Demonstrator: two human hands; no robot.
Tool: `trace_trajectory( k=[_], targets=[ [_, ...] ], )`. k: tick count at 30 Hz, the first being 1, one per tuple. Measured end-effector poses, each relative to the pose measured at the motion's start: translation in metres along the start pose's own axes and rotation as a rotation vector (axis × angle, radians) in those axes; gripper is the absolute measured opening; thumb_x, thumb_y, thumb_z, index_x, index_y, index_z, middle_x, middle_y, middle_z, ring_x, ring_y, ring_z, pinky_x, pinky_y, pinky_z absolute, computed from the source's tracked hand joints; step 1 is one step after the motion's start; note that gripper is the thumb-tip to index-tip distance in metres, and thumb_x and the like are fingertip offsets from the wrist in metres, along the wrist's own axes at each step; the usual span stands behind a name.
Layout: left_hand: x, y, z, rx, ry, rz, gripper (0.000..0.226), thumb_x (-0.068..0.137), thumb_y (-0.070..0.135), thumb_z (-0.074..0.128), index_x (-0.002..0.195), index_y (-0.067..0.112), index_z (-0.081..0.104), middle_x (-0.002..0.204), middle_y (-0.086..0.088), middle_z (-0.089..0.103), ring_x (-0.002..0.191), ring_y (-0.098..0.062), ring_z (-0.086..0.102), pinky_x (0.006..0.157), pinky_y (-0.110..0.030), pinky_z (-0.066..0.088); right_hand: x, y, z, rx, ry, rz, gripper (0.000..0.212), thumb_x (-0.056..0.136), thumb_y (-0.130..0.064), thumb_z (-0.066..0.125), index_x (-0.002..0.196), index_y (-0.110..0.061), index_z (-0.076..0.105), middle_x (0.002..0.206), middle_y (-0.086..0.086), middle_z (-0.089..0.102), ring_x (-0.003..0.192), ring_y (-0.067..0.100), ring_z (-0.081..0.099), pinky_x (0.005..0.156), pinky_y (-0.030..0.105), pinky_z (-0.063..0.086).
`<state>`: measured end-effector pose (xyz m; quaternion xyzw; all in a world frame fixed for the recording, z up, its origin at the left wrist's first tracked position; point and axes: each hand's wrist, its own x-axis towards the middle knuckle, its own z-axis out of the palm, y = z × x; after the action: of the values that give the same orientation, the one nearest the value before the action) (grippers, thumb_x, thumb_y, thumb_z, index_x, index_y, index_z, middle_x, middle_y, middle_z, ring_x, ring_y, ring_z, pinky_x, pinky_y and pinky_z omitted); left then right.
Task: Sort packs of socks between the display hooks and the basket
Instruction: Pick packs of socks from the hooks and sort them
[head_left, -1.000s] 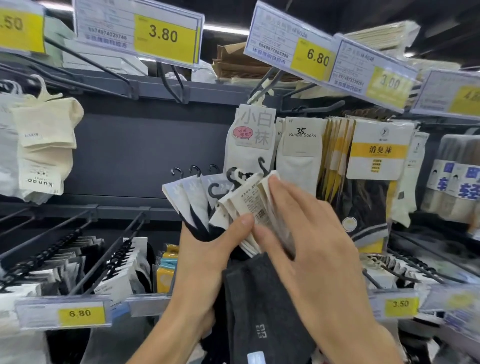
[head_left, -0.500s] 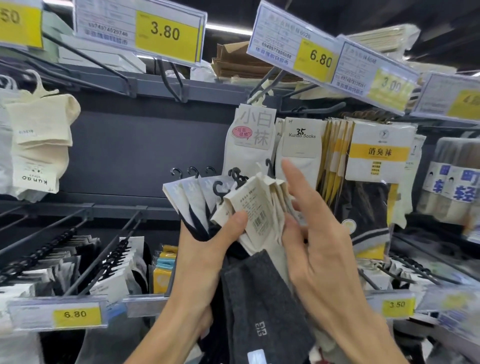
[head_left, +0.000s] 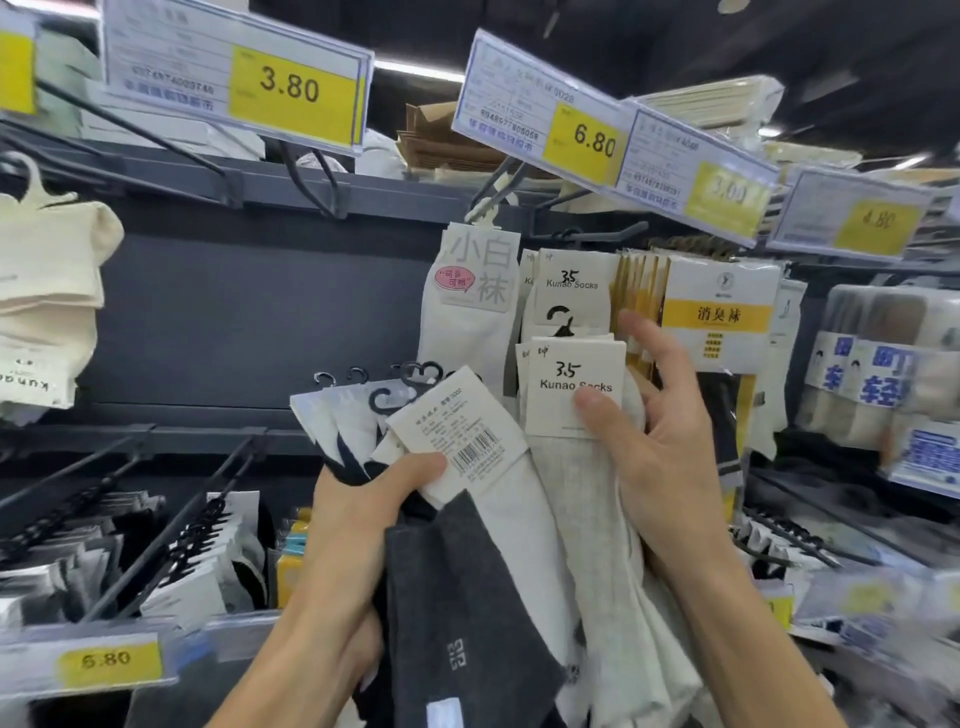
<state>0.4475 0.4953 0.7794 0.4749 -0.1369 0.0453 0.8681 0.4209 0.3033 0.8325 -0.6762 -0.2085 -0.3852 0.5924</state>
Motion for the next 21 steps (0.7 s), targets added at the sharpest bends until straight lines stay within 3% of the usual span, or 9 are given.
trace_trajectory(
  k=[3,6,8,10,12,16,19,21],
  targets=[
    [0.001,0.002,-0.003,-0.021,0.012,-0.053,0.042,0.062,0.011,0.076,0.104,0.014,0.074,0.106,-0.014,0.077,0.094,-0.034,0.075,0.080,-0.043,0.058,0.020,0.001,-0.012,-0.064,0.062,0.004,0.043,0.096,-0.008,0.062,0.130,-0.031,0.050,0.122,-0.001,0.069,0.113,0.013,0.067,0.092,0.033,0.057],
    [0.002,0.004,-0.003,-0.026,0.016,-0.061,0.037,0.066,0.016,0.073,0.103,0.016,0.076,0.107,-0.014,0.077,0.096,-0.035,0.074,0.085,-0.045,0.055,0.054,0.003,-0.021,-0.122,0.188,-0.040,0.036,0.097,-0.008,0.061,0.130,-0.019,0.051,0.120,-0.006,0.064,0.102,-0.001,0.065,0.082,0.015,0.054],
    [0.001,0.004,-0.002,-0.030,0.012,-0.063,0.034,0.067,0.016,0.072,0.101,0.016,0.076,0.106,-0.014,0.077,0.095,-0.034,0.075,0.080,-0.044,0.058,0.074,0.008,-0.021,-0.114,0.192,0.001,0.039,0.098,-0.006,0.059,0.132,-0.020,0.050,0.132,0.006,0.060,0.116,0.010,0.062,0.096,0.030,0.055],
    [0.001,0.003,-0.001,-0.037,0.014,-0.067,0.035,0.067,0.015,0.072,0.102,0.016,0.076,0.106,-0.014,0.077,0.094,-0.034,0.075,0.075,-0.042,0.060,0.089,0.016,-0.019,-0.141,0.171,0.003,0.041,0.097,-0.005,0.059,0.133,-0.022,0.047,0.143,0.011,0.052,0.133,0.022,0.050,0.109,0.044,0.045],
    [0.000,0.003,-0.002,-0.036,0.019,-0.068,0.037,0.067,0.015,0.072,0.104,0.015,0.075,0.107,-0.014,0.077,0.095,-0.035,0.075,0.077,-0.042,0.059,0.099,0.022,-0.016,-0.190,0.146,-0.029,0.043,0.096,-0.004,0.060,0.133,-0.023,0.046,0.145,0.007,0.050,0.138,0.019,0.044,0.113,0.041,0.040],
    [0.001,0.004,-0.003,-0.039,0.022,-0.058,0.041,0.066,0.015,0.073,0.107,0.014,0.073,0.107,-0.014,0.077,0.096,-0.034,0.074,0.081,-0.043,0.057,0.109,0.033,-0.010,-0.091,0.088,-0.027,0.044,0.095,-0.002,0.059,0.129,-0.029,0.049,0.132,0.005,0.060,0.119,0.014,0.061,0.093,0.028,0.055],
    [0.001,0.003,-0.003,-0.040,0.019,-0.054,0.043,0.066,0.015,0.073,0.109,0.013,0.072,0.108,-0.015,0.076,0.097,-0.035,0.074,0.082,-0.044,0.057,0.113,0.041,-0.011,-0.176,0.020,-0.001,0.047,0.097,-0.002,0.055,0.140,-0.017,0.046,0.118,-0.005,0.064,0.098,-0.005,0.066,0.077,0.016,0.054],
    [0.001,0.002,-0.003,-0.037,0.010,-0.049,0.042,0.068,0.014,0.073,0.109,0.012,0.072,0.109,-0.015,0.076,0.099,-0.036,0.073,0.086,-0.046,0.056,0.116,0.040,-0.010,-0.253,-0.023,0.021,0.048,0.098,-0.001,0.053,0.144,-0.011,0.043,0.118,-0.003,0.064,0.098,-0.008,0.065,0.078,0.014,0.054]
  ],
)
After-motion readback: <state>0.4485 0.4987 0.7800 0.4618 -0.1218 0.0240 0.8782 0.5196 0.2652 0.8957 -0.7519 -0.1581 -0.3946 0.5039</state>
